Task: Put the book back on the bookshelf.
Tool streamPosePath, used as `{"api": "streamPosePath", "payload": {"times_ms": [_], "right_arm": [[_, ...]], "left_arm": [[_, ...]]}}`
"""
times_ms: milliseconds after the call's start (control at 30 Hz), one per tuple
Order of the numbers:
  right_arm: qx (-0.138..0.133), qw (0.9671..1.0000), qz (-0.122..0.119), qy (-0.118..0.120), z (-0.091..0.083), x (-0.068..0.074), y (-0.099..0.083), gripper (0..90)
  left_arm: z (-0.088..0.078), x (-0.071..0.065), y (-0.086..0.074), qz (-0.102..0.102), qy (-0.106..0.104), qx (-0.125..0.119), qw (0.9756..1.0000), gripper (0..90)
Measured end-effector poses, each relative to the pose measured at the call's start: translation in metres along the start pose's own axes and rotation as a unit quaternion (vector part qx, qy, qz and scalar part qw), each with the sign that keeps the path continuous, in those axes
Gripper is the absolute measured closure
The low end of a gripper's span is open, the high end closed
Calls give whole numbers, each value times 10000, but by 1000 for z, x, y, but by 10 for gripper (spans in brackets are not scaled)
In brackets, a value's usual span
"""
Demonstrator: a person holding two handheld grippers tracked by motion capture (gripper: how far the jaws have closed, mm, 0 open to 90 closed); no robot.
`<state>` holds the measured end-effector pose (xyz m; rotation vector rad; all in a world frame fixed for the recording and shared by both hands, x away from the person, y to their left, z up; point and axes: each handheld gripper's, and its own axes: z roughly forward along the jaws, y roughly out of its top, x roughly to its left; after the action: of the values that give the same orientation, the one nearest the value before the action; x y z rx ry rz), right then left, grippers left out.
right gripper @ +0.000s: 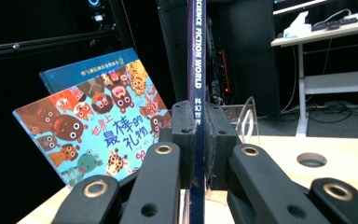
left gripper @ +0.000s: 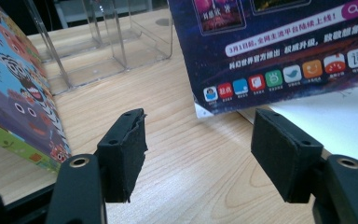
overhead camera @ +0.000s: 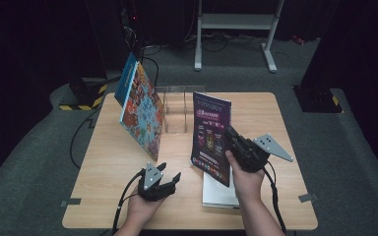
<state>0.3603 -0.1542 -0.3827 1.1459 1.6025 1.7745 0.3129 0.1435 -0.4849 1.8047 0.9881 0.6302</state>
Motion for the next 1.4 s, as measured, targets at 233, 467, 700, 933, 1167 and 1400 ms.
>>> {"api": "streamPosePath", "payload": {"times_ms": [233,467,700,933,1167,1400], "right_arm": [[-31,10000,-87,4,1,4,-5,847],[-71,9996,-213,-175,-12,6,-17,846],[-198,9984,-429,-297,-26,12,-25,846],[-320,9971,-604,-333,-33,21,-32,846],[-322,9966,-693,-299,-34,27,-34,846],[-392,9951,-859,-284,-37,35,-37,846]], "left_arm": [[4,-3,-2,-10,-141,100,9998,349],[-1,-8,25,-180,-429,-203,9987,315],[-1,-19,60,-265,-595,-600,9961,297],[-1,-32,106,-183,-746,-925,9927,286],[2,-48,128,-129,-815,-1129,9902,264],[2,-54,147,-123,-871,-1288,9878,246]]}}
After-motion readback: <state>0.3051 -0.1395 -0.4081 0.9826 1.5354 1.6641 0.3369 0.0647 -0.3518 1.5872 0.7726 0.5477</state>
